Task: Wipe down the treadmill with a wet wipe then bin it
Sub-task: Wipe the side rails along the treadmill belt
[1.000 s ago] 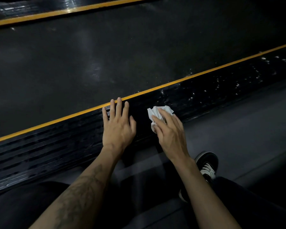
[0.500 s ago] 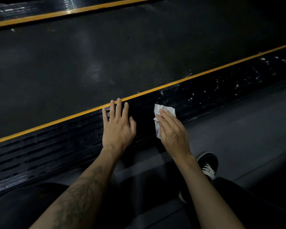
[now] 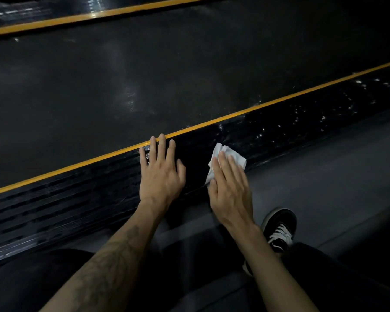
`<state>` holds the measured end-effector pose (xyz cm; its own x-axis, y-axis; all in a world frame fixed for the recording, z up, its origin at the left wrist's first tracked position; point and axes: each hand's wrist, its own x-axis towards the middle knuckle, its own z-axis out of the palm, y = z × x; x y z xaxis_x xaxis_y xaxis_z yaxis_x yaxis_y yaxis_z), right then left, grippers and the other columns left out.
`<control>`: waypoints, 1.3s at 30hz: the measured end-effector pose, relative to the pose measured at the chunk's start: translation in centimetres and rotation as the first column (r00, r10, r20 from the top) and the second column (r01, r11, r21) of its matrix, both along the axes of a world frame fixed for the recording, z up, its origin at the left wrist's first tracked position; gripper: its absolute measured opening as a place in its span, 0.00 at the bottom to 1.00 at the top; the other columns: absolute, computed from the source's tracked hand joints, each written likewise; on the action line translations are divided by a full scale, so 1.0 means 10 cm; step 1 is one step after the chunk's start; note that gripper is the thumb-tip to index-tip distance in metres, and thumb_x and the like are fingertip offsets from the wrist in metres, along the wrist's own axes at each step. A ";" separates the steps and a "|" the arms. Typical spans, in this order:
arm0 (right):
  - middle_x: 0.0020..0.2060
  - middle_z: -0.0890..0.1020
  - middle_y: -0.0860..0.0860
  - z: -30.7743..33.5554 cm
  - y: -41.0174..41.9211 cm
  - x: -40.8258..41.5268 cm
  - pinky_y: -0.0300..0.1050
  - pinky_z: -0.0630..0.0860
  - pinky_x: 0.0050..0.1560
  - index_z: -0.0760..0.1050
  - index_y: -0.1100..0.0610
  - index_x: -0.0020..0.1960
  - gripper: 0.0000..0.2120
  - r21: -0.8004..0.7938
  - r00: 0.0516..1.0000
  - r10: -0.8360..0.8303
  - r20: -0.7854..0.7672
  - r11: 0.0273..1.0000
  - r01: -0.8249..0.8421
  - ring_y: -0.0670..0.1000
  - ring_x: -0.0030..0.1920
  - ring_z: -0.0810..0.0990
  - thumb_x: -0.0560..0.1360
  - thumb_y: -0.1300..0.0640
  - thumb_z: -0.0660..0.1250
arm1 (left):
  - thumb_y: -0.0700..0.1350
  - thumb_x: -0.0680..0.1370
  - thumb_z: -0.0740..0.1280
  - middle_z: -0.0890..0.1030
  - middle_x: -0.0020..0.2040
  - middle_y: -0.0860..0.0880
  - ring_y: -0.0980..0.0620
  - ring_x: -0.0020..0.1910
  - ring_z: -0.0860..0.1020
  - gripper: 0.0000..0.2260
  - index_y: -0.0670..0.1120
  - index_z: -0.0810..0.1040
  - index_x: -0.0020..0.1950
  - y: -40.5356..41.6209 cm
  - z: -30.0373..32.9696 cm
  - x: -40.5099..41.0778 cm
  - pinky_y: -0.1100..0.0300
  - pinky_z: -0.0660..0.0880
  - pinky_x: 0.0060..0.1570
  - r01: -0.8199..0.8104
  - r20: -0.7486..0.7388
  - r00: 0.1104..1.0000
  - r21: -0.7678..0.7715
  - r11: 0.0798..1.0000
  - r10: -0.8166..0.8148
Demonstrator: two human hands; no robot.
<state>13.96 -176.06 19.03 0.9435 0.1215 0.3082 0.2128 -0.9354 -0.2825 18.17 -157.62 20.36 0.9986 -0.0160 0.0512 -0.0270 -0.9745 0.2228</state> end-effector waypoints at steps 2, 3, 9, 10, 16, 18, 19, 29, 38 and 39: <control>0.75 0.72 0.58 0.03 -0.04 0.03 0.59 0.69 0.73 0.73 0.61 0.74 0.24 0.042 1.000 0.019 0.007 0.999 -0.020 0.58 0.78 0.66 0.80 0.61 0.54 | 0.54 0.82 0.48 0.55 0.84 0.43 0.43 0.84 0.47 0.29 0.45 0.60 0.82 0.00 0.00 0.01 0.39 0.46 0.81 0.001 -0.006 1.000 -0.004 1.000 -0.001; 0.74 0.73 0.55 0.06 -0.07 0.05 0.57 0.70 0.72 0.74 0.59 0.72 0.21 0.077 0.999 0.035 -0.008 0.996 -0.034 0.56 0.78 0.67 0.81 0.61 0.55 | 0.54 0.82 0.47 0.55 0.84 0.43 0.43 0.84 0.47 0.29 0.45 0.60 0.82 0.00 0.01 0.01 0.39 0.46 0.81 0.001 -0.005 1.000 -0.004 1.000 -0.001; 0.67 0.80 0.50 0.11 -0.16 0.18 0.50 0.72 0.61 0.81 0.52 0.61 0.11 0.097 0.995 0.092 0.039 0.991 -0.095 0.52 0.66 0.77 0.81 0.61 0.68 | 0.55 0.83 0.47 0.54 0.84 0.42 0.43 0.84 0.47 0.29 0.45 0.60 0.82 -0.01 0.00 0.01 0.38 0.47 0.81 0.001 -0.005 1.000 0.001 1.000 -0.001; 0.65 0.81 0.51 0.11 -0.13 0.22 0.51 0.73 0.61 0.82 0.53 0.59 0.09 0.059 0.994 0.081 0.067 0.995 -0.085 0.52 0.64 0.78 0.81 0.59 0.67 | 0.54 0.83 0.48 0.54 0.84 0.42 0.43 0.84 0.47 0.29 0.45 0.60 0.82 -0.01 -0.01 0.01 0.38 0.47 0.81 0.001 -0.005 1.000 0.001 1.000 -0.001; 0.77 0.68 0.58 -0.03 -0.14 0.07 0.57 0.65 0.77 0.71 0.60 0.76 0.21 0.040 0.999 0.039 0.037 0.998 -0.041 0.56 0.80 0.62 0.86 0.55 0.55 | 0.54 0.83 0.49 0.55 0.84 0.42 0.43 0.84 0.48 0.29 0.45 0.61 0.82 0.00 0.00 0.01 0.39 0.46 0.81 0.001 0.006 1.000 0.000 1.000 -0.001; 0.77 0.68 0.60 -0.05 -0.11 -0.07 0.60 0.66 0.76 0.69 0.61 0.77 0.22 0.037 0.999 -0.024 0.034 0.999 0.023 0.58 0.80 0.62 0.85 0.55 0.56 | 0.54 0.83 0.49 0.56 0.84 0.42 0.43 0.84 0.49 0.29 0.44 0.61 0.82 -0.01 0.01 0.00 0.38 0.47 0.81 0.001 0.014 1.000 -0.005 1.000 -0.001; 0.77 0.68 0.60 -0.05 -0.05 -0.10 0.60 0.65 0.76 0.70 0.61 0.76 0.22 0.026 0.999 -0.029 0.038 0.999 0.028 0.59 0.79 0.63 0.85 0.54 0.56 | 0.54 0.83 0.49 0.56 0.84 0.42 0.42 0.84 0.49 0.29 0.44 0.61 0.82 -0.01 0.00 0.00 0.38 0.47 0.80 0.002 0.014 1.000 -0.007 1.000 -0.002; 0.79 0.65 0.60 0.00 -0.05 0.11 0.59 0.62 0.78 0.67 0.61 0.78 0.25 -0.075 0.994 -0.098 -0.058 0.993 0.093 0.58 0.80 0.60 0.85 0.51 0.51 | 0.54 0.83 0.47 0.56 0.84 0.42 0.43 0.84 0.48 0.29 0.44 0.61 0.82 -0.01 -0.01 0.01 0.38 0.47 0.81 -0.003 0.008 1.000 0.009 1.000 0.003; 0.80 0.63 0.57 0.03 -0.04 0.26 0.59 0.62 0.78 0.66 0.57 0.79 0.26 -0.099 0.991 -0.087 -0.100 0.992 0.078 0.57 0.80 0.60 0.85 0.47 0.51 | 0.54 0.82 0.47 0.56 0.84 0.42 0.44 0.84 0.48 0.29 0.44 0.61 0.82 -0.02 -0.01 0.01 0.38 0.48 0.80 -0.002 0.009 1.000 0.006 1.000 0.002; 0.79 0.65 0.59 0.03 0.00 0.20 0.60 0.64 0.77 0.68 0.58 0.78 0.26 -0.095 0.985 -0.143 -0.098 0.986 0.133 0.58 0.80 0.62 0.84 0.48 0.52 | 0.54 0.82 0.47 0.56 0.84 0.42 0.44 0.84 0.49 0.29 0.44 0.62 0.82 -0.02 -0.01 0.01 0.38 0.48 0.80 -0.004 0.012 1.000 0.004 1.000 0.004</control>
